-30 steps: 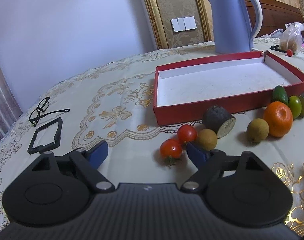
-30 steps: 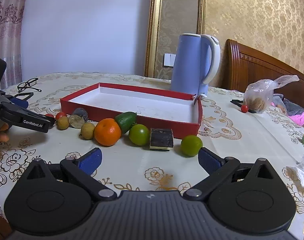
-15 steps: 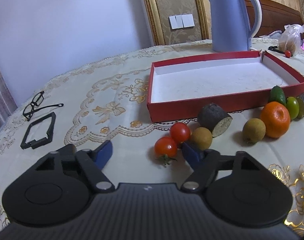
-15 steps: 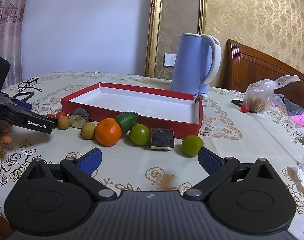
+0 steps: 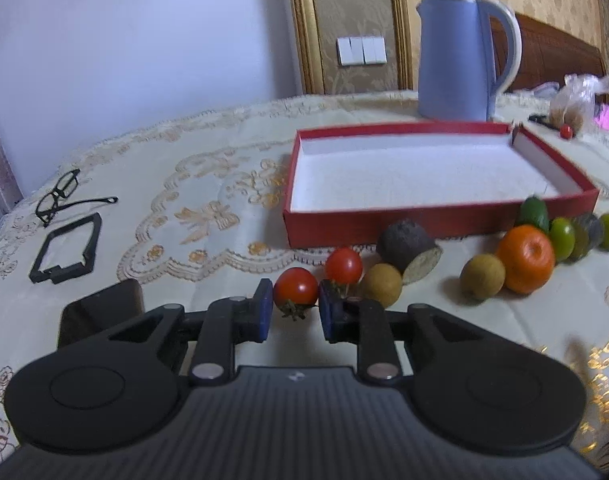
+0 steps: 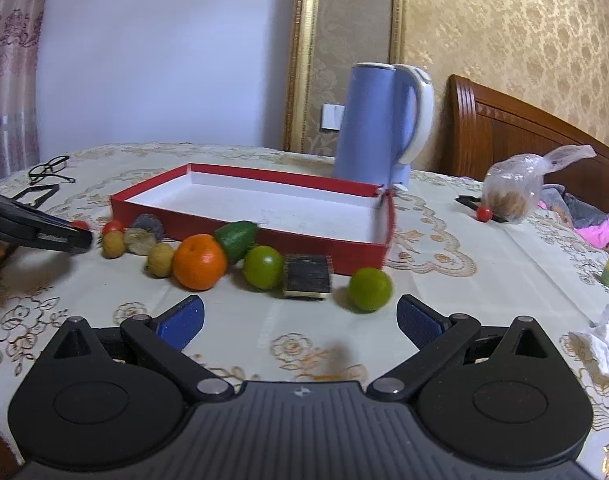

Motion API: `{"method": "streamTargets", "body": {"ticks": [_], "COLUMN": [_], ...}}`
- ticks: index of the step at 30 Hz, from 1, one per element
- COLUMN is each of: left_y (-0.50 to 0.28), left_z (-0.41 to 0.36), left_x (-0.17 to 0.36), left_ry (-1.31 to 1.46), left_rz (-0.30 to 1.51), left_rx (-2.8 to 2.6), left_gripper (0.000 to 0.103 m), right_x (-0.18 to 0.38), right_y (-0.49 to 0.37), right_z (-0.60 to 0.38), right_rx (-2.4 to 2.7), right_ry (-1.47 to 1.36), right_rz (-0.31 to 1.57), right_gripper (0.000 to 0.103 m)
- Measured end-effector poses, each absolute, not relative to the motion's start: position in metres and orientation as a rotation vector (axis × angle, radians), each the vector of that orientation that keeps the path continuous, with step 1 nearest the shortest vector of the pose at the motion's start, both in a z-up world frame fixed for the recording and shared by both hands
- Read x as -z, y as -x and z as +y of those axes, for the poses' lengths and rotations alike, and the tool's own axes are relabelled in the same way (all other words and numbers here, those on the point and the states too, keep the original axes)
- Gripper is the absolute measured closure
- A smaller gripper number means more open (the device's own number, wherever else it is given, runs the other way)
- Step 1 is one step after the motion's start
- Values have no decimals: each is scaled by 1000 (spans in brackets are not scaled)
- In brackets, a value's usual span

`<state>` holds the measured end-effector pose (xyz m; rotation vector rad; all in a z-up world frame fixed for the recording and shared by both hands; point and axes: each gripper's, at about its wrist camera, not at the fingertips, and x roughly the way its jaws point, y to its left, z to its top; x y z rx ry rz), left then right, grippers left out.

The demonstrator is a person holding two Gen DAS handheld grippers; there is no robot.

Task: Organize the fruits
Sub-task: 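Grasp the green lime with the right gripper while the left gripper holds the tomato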

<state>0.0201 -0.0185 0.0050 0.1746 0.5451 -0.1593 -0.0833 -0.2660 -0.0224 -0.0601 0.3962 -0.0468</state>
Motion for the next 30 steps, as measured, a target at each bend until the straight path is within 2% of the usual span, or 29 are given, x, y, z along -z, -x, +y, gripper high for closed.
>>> {"method": "streamTargets", "body": {"ticks": [7, 9, 11, 14, 23, 30], "left_y": [1, 5, 8, 12, 12, 11], "left_z": [-25, -29, -36, -44, -52, -48], "left_x": [-25, -25, -24, -22, -16, -14], "left_ry": [-143, -145, -160, -179, -198, -194], "left_rz": [517, 520, 528, 526, 546, 546], "left_rx": [146, 160, 176, 197, 204, 197], "left_gripper": [80, 80, 80, 80, 80, 80], "right_x": [18, 19, 20, 23, 30, 31], "right_y": [78, 73, 67, 56, 36, 17], "right_z": [-287, -297, -308, -322, -316, -314], "right_rx": [88, 106, 124, 147, 79, 28], "right_ry": [79, 68, 55, 42, 76, 26], "right_rz": [387, 403, 426, 464, 507, 548], "right_gripper": [3, 11, 23, 32, 34, 68]}}
